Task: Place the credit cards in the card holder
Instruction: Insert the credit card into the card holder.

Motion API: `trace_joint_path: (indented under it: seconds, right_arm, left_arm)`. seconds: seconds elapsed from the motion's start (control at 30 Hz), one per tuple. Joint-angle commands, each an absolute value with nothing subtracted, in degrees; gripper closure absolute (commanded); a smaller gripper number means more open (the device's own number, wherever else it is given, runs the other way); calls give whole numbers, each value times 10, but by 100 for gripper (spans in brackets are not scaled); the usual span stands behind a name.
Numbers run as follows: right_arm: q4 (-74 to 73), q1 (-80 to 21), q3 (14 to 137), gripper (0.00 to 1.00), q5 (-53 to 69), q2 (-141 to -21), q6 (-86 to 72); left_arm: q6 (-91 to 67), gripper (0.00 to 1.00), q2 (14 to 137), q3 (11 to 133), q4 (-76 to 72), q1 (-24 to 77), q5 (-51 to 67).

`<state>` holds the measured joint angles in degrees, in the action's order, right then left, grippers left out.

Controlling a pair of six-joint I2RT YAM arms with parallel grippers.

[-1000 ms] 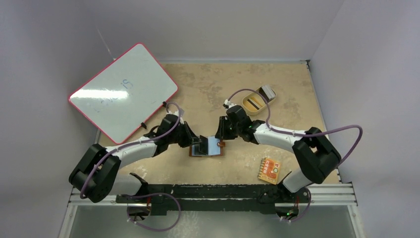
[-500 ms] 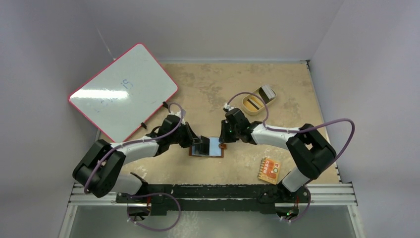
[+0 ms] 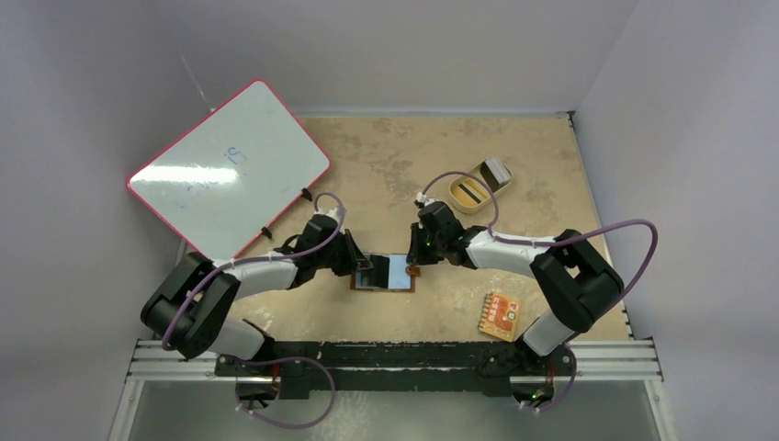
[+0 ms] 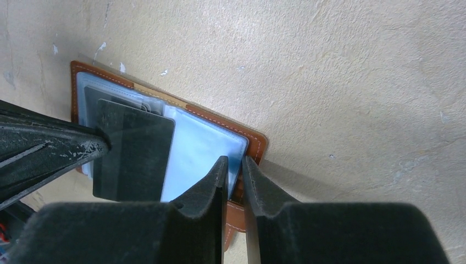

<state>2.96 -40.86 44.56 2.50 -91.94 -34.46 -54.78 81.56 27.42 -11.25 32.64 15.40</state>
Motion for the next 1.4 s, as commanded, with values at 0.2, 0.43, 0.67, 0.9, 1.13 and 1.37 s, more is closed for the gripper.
trace_joint_path:
  seconds: [0.2, 0.43, 0.67, 0.9, 1.13, 1.37]
  right_arm:
    - [43, -410, 430, 83, 28, -917, -342]
    - [51, -410, 425, 83, 33, -920, -344]
    - [55, -410, 419, 83, 35, -915, -348]
    - [59, -410, 417, 84, 40, -915, -351]
    - [57, -410, 418, 84, 39, -916, -352]
    - [58, -410, 417, 84, 40, -918, -354]
  left_arm:
    - [-470, 100, 831, 313, -64, 326, 96]
    - [-482, 100, 842, 305, -98, 338, 103]
    - [-495, 100, 843, 302, -112, 348, 107]
    - [-492, 100, 843, 293, -120, 355, 115]
    - [-490, 100, 827, 275, -114, 356, 118]
    - [-489, 100, 827, 276, -118, 357, 134]
